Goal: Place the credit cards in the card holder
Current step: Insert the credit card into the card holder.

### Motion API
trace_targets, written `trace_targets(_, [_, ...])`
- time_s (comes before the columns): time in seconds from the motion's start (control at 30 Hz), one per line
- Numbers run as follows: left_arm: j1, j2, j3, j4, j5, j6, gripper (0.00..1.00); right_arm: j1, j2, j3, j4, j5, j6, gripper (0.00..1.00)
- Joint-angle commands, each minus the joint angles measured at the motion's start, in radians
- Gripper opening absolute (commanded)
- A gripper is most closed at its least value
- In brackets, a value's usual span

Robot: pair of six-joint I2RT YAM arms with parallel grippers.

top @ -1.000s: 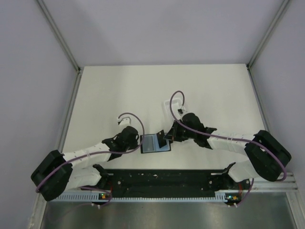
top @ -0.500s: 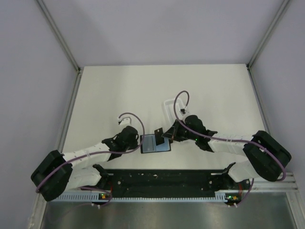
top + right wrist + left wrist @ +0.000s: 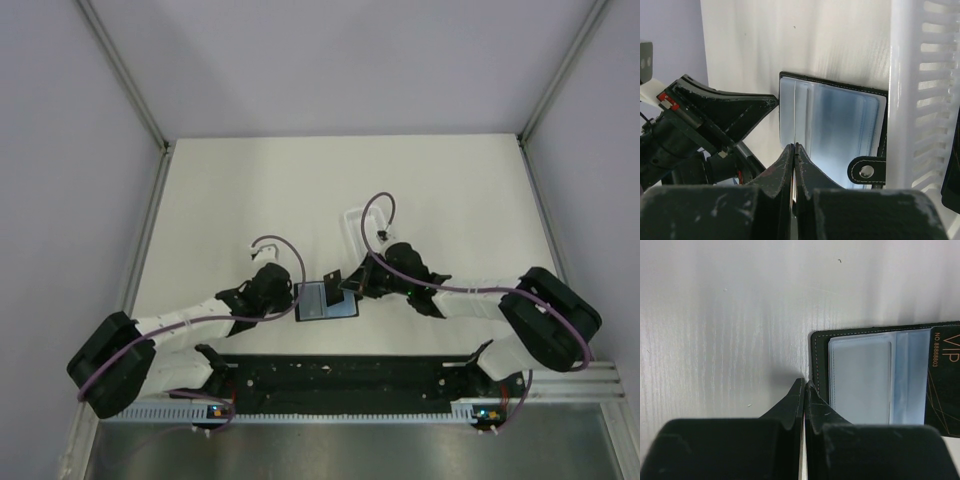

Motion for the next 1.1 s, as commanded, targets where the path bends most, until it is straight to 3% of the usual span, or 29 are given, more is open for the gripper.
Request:
trace_targets(0.0, [0.005,0.014,-0.014,0.006,0.02,0.012,0.0,0.007,0.032,0.005,0.066,-0.001,0.014,0.0])
trace_targets(1.07, [0.005,0.023,-0.02,0.009,0.031,0.014,0.0,0.044,0.13,-0.023,0.129,0.011,0.068,0.0])
